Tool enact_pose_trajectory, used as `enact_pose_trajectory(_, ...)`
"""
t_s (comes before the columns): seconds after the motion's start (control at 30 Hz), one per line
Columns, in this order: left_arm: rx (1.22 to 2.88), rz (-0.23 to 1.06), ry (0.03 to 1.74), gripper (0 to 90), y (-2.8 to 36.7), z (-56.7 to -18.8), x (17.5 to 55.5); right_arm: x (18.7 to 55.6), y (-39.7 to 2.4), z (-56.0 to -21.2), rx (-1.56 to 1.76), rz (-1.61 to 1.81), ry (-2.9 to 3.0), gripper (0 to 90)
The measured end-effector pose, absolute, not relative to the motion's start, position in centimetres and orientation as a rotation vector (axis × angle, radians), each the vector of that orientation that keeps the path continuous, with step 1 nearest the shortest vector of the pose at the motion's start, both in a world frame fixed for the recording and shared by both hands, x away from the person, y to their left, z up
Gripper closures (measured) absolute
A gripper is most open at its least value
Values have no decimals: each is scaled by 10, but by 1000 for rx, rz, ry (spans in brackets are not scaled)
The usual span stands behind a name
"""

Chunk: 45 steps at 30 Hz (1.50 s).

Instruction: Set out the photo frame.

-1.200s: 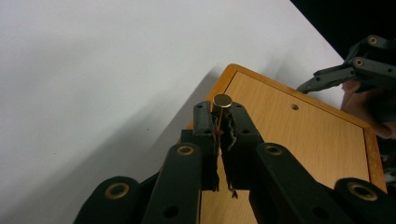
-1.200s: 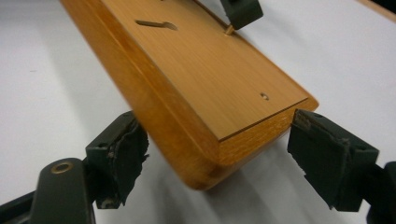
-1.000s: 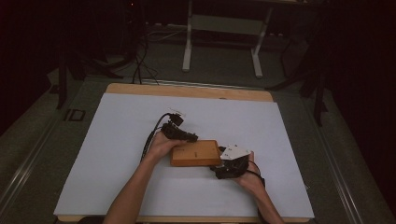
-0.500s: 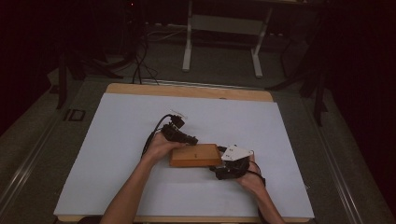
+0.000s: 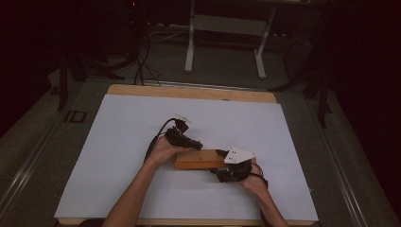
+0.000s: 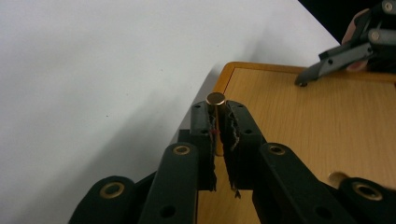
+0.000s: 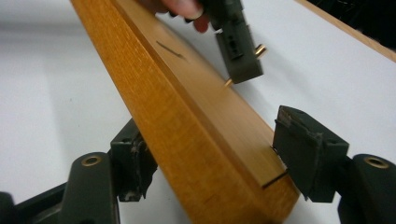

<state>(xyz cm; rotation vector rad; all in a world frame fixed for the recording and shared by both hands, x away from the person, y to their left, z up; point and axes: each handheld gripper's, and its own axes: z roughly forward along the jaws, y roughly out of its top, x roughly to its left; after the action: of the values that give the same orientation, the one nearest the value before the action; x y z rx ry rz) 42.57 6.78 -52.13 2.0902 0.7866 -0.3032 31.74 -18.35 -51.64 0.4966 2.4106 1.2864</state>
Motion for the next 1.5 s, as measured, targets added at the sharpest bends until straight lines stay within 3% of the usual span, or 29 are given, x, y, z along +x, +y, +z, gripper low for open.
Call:
enact_pose_trajectory(0.27, 2056, -238, 779, 693, 77, -516, 419, 320, -185, -514, 511, 1328, 2410, 391)
enact_pose_trajectory(0.5, 1989, -139, 791, 654, 101, -505, 410, 321, -186, -513, 515, 1338, 2408, 411)
enact_pose_trajectory(0.93, 1894, 5, 814, 623, 145, -507, 383, 321, -186, -513, 515, 1333, 2411, 413)
enact_pose_trajectory(1.5, 1927, 185, 795, 621, 163, -503, 353, 322, -188, -512, 522, 1347, 2412, 418)
